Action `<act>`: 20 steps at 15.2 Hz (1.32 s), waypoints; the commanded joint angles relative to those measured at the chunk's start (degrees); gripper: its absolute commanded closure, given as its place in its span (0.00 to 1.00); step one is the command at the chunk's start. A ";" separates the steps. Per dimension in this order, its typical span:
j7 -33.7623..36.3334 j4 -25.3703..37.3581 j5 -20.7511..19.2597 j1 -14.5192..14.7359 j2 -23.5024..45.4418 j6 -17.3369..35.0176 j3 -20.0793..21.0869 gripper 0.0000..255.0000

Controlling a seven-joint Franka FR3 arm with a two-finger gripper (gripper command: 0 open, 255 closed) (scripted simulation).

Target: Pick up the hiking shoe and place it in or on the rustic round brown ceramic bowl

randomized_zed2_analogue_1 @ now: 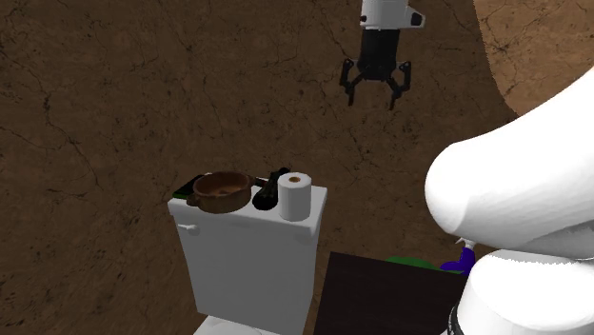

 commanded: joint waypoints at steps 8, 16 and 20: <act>12.71 4.65 -3.58 -0.58 16.90 11.97 10.10 0.00; 28.49 14.38 -16.98 1.17 36.85 18.62 14.96 0.00; 35.69 21.28 -24.26 5.37 47.00 19.51 13.59 0.00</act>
